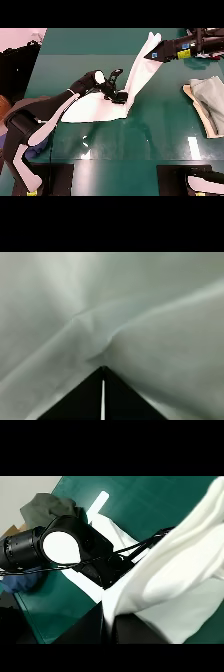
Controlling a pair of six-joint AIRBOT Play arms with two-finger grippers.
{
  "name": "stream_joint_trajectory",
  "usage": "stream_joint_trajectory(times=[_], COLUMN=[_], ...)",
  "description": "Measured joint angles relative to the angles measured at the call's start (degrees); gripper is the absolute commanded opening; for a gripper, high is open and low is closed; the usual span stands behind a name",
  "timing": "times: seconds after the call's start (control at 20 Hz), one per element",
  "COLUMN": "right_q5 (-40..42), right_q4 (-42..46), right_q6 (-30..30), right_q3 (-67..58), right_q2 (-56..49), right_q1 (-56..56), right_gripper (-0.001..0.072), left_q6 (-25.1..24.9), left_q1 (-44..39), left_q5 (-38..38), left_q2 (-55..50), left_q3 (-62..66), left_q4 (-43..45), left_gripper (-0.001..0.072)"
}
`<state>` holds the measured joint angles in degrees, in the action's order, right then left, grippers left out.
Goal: Fold the shirts.
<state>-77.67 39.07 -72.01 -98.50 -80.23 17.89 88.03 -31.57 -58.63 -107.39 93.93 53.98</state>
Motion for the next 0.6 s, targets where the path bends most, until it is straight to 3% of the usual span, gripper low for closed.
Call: stream_joint_trajectory(times=[0.2,0.45,0.5,0.55,0.6], right_q5=[3.65,10.12,11.78,13.35,14.84], right_q4=[-0.13,-4.52,-5.16,-5.64,-6.19], right_q6=[0.37,4.33,5.46,6.75,7.93], right_q3=[-0.13,-1.07,-2.23,-3.98,-6.01], right_q2=[-0.7,-7.3,-9.75,-12.87,-15.89], right_q1=[5.35,15.65,18.1,20.76,23.1], right_gripper=[0.002,0.0028,0.0174,0.0399,0.0546], left_q6=[-1.11,-3.52,-3.74,-3.93,-4.11], left_q1=[5.64,19.02,21.88,24.72,27.15], left_q5=[-3.17,-10.43,-11.65,-12.46,-13.27], left_q2=[4.87,15.32,17.4,19.65,21.51], left_q3=[1.68,5.31,5.86,6.34,6.64], left_q4=[2.58,9.09,10.32,10.99,11.56], left_gripper=[0.0025,0.0026,0.0025,0.0026,0.0026])
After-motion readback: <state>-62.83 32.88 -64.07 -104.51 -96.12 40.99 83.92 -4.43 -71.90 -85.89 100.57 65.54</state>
